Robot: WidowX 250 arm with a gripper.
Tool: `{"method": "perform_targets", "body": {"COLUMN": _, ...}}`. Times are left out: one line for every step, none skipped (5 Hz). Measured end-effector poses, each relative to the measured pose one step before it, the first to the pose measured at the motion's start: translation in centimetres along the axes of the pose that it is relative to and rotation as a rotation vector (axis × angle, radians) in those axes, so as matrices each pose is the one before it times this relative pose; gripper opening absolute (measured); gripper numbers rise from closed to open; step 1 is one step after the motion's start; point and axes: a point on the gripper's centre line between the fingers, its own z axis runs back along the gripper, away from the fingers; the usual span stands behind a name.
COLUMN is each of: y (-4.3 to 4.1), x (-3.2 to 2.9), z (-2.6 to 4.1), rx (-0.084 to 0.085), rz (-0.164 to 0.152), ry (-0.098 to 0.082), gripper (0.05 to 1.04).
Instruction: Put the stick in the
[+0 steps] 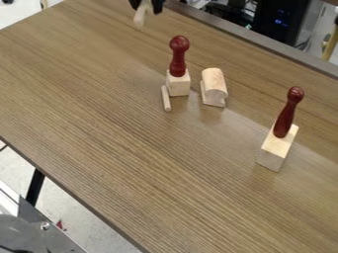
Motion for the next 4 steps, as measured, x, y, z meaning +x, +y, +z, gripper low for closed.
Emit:
{"method": "perform_targets", "body": {"y": -3.096, "x": -2.286, "z": 1.626, "rx": -0.0396, "rz": -0.1021, "ry": 0.0069, "gripper": 0.366}}
{"method": "perform_targets", "body": {"y": -2.443, "x": -2.016, "z": 0.023, "rx": -0.0226, "rz": -0.0463, "ry": 0.0534, "gripper": 0.366}}
{"method": "perform_targets", "body": {"y": -1.937, "x": -1.035, "z": -0.838, "rx": 0.0021, "rz": -0.0156, "ry": 0.0414, "gripper": 0.366}}
{"method": "perform_targets", "body": {"y": -1.343, "x": -1.129, "z": -3.332, "rx": 0.0312, "rz": -0.0096, "ry": 0.1041, "gripper": 0.366}}
